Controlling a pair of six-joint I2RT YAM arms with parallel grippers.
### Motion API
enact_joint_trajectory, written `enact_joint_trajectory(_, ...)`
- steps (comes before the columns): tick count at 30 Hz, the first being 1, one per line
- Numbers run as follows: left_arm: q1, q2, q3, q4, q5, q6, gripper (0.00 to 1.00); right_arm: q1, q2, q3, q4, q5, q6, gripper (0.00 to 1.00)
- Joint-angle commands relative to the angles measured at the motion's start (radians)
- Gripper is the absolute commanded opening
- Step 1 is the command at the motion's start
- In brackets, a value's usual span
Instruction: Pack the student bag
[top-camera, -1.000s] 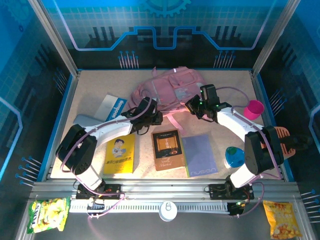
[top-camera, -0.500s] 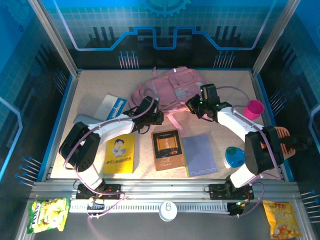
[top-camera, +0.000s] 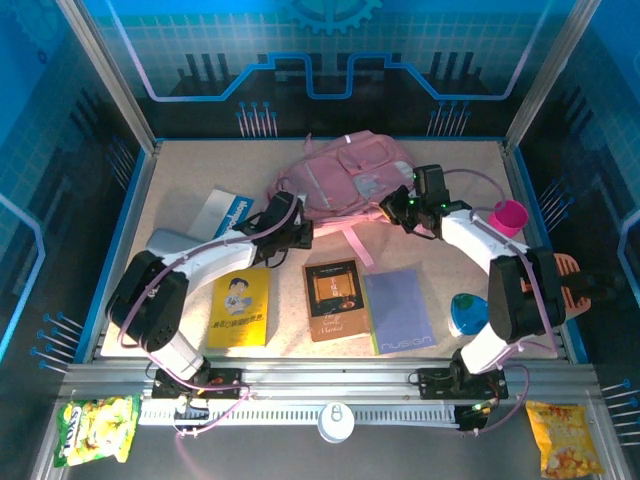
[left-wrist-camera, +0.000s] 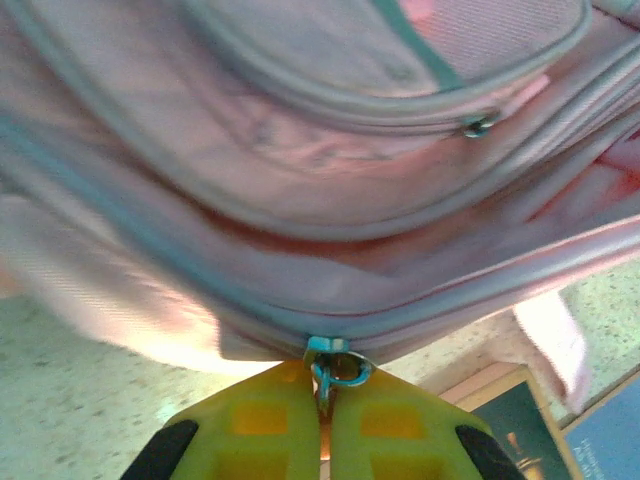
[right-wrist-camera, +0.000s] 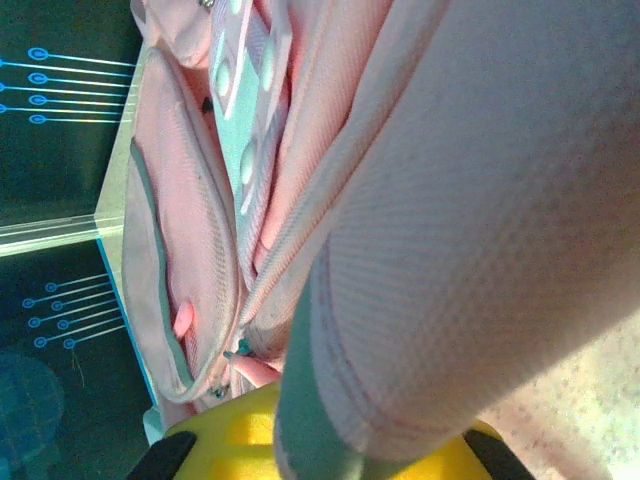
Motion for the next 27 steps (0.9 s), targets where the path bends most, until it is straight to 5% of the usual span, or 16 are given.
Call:
enact_joint_trajectory(1, 0.036, -0.048, -0.036, -0.072, 0.033, 0.053, 0.0, -0.056, 0.084, 0.084, 0.063, -0.043, -0.128, 0.12)
enact_joint_trajectory(6, 0.034, 0.018, 0.033, -0.126, 0.146, 0.064, 0.0, -0.066, 0.206, 0.152, 0.014, -0.048, -0.179, 0.18)
enact_joint_trajectory(13, 0.022, 0.142, 0.217, -0.273, 0.242, 0.042, 0.0, -0.051, 0.135, 0.066, -0.007, -0.013, -0.117, 0.57)
enact_joint_trajectory(20, -0.023, 0.196, 0.339, -0.359, 0.272, 0.044, 0.0, 0.08, 0.024, -0.054, 0.005, 0.022, 0.04, 0.67)
enact_joint_trajectory(27, -0.055, 0.231, 0.383, -0.381, 0.276, 0.047, 0.0, 0.174, 0.07, -0.097, 0.138, 0.039, 0.213, 0.73)
